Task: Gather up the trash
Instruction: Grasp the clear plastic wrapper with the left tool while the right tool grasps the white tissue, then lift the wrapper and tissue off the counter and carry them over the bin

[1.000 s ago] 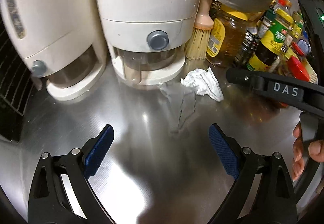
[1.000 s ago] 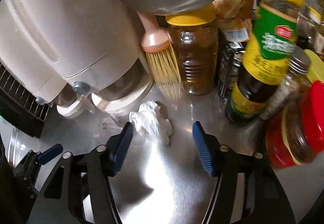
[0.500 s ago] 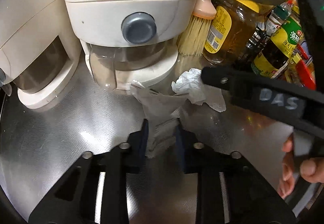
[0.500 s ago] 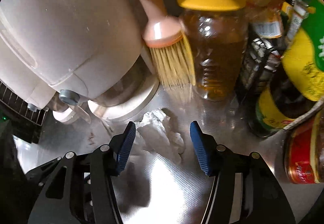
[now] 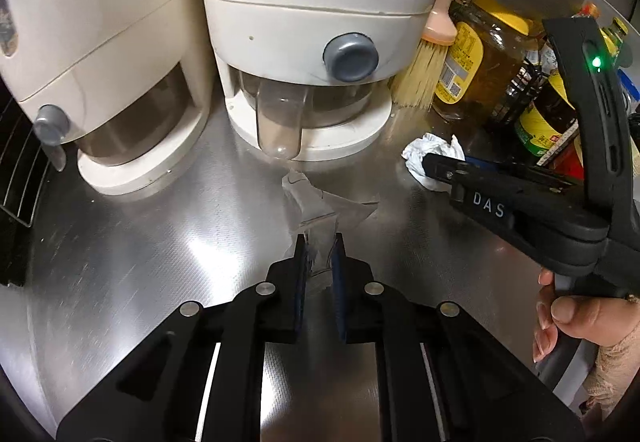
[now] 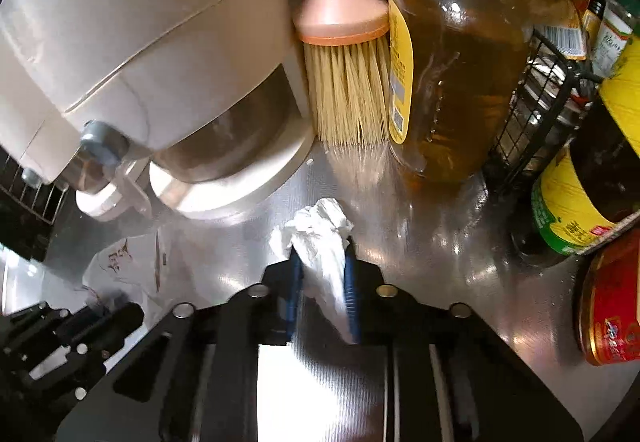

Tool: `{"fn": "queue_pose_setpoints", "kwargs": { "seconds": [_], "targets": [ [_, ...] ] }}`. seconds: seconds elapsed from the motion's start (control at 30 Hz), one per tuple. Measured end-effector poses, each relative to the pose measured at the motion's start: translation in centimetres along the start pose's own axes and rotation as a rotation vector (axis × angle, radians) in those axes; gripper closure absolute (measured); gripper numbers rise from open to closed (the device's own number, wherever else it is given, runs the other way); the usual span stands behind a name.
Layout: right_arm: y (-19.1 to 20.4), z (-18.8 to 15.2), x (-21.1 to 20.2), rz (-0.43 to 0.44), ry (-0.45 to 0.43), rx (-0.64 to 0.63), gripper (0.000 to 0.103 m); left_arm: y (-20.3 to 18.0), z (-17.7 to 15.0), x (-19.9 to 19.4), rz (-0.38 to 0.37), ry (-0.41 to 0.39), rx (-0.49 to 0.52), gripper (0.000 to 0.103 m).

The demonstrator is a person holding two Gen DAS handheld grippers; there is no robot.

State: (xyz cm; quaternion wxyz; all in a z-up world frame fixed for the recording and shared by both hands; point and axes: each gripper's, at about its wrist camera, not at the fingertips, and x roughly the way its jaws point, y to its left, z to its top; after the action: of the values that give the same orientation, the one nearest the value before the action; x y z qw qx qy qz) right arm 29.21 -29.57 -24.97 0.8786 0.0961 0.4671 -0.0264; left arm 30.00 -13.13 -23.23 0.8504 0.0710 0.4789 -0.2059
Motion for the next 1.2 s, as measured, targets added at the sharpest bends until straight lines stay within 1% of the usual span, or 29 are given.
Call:
{"fn": "queue_pose_setpoints", "kwargs": {
  "seconds": [0.07, 0.17, 0.27, 0.47, 0.67, 0.77, 0.87, 1.07, 1.2],
  "targets": [
    [0.1, -0.4, -1.0, 0.007, 0.004, -0.001, 0.086, -0.2, -0.3, -0.6, 0.006, -0.007, 0.008, 0.093],
    [-0.4, -1.2, -3.5, 0.021, -0.024, -0.005, 0.086, -0.4, -0.7, -1.5, 0.013, -0.022, 0.006, 0.092],
    [-0.9, -2.1, -6.4, 0.037, -0.051, -0.013, 0.086, -0.4, -1.4, -3.5, 0.023, -0.046, 0.004, 0.092],
    [-1.2, -4.5, -11.8, 0.055, -0.104, -0.029, 0.086, -1.2, -3.5, -7.6, 0.009, -0.096, -0.004, 0.092],
    [0.4, -8.2, -16.8, 0.084, -0.150, -0.049, 0.086, -2.2, -7.3, -12.1, 0.005, -0.130, -0.006, 0.092],
    [1.6, -10.9, -19.5, 0.108, -0.167, -0.070, 0.086, -2.7, -9.3, -13.8, 0.010, -0.143, -0.010, 0.092],
    [2.4, -13.4, -21.3, 0.130, -0.170, -0.079, 0.086, -2.9, -11.8, -15.9, 0.026, -0.154, -0.015, 0.092],
    [3.0, -18.4, -23.0, 0.152, -0.147, -0.085, 0.086, -2.8, -16.7, -18.2, 0.044, -0.148, -0.030, 0.092],
    [3.5, -21.4, -23.0, 0.167, -0.119, -0.085, 0.086, -2.7, -19.4, -18.6, 0.042, -0.125, -0.041, 0.092]
  ]
}}
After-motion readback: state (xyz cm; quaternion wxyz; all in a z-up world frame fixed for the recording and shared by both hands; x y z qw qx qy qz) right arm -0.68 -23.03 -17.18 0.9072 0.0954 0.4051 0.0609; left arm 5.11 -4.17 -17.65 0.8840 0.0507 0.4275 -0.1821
